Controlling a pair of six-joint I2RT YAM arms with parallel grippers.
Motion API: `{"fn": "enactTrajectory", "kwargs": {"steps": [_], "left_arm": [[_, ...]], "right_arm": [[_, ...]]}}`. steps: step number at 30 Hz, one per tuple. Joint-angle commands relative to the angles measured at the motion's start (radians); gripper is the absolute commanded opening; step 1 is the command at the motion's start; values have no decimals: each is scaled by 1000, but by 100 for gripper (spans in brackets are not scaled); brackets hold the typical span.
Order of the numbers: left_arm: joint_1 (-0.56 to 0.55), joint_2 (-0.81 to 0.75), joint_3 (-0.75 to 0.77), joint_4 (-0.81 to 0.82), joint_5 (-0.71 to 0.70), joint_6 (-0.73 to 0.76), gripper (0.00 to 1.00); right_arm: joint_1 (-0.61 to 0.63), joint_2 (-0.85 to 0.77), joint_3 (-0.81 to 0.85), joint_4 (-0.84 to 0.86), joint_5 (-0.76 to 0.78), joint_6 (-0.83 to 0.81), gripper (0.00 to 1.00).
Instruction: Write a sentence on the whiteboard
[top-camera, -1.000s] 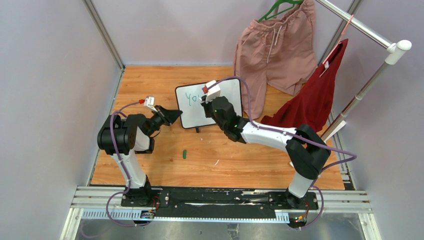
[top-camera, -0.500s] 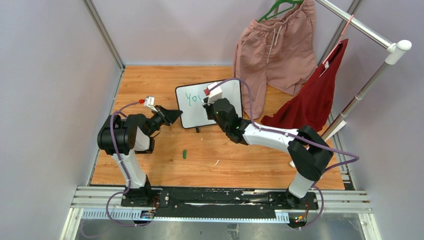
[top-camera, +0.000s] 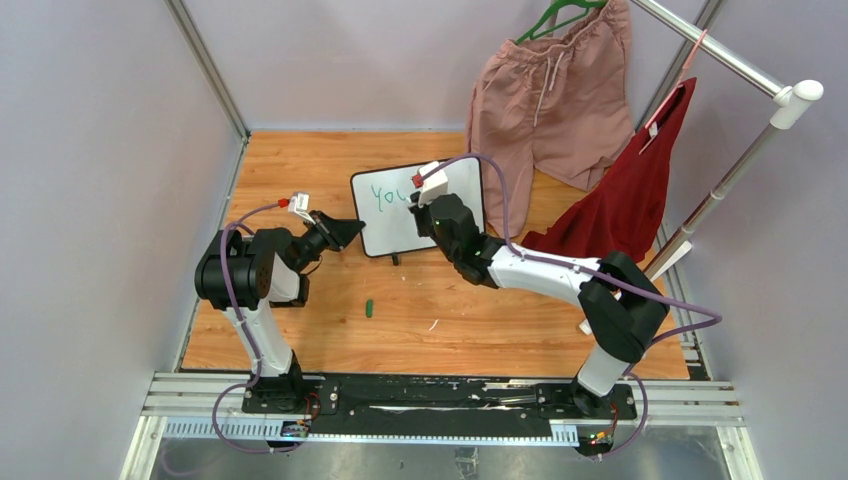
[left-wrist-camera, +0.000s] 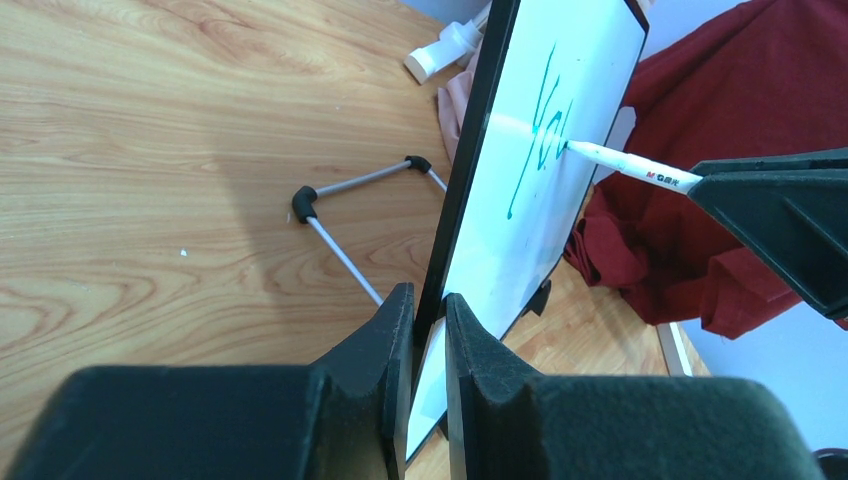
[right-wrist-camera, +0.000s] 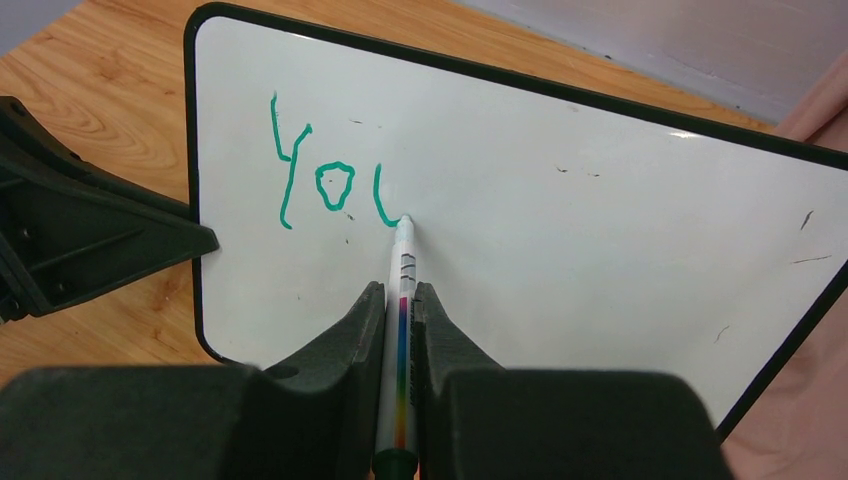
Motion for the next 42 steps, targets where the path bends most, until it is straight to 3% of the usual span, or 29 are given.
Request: {"fn": "enactTrajectory", "kwargs": {"steps": [1,26,36,42], "left_arm": [[-2,10,-11,40,-12,20,0],[-3,10,-10,39,-11,22,0],[-3,10,-10,39,-14,22,0],[-3,9,-12,39,-14,22,0]], "right_arm": [[-26,-14,17,-11,40,-16,0],[-31,16,88,-17,17,-32,0],[-38,-145,-14,-11,45,-24,0],[-87,-161,-34,-26,50,4,0]]}}
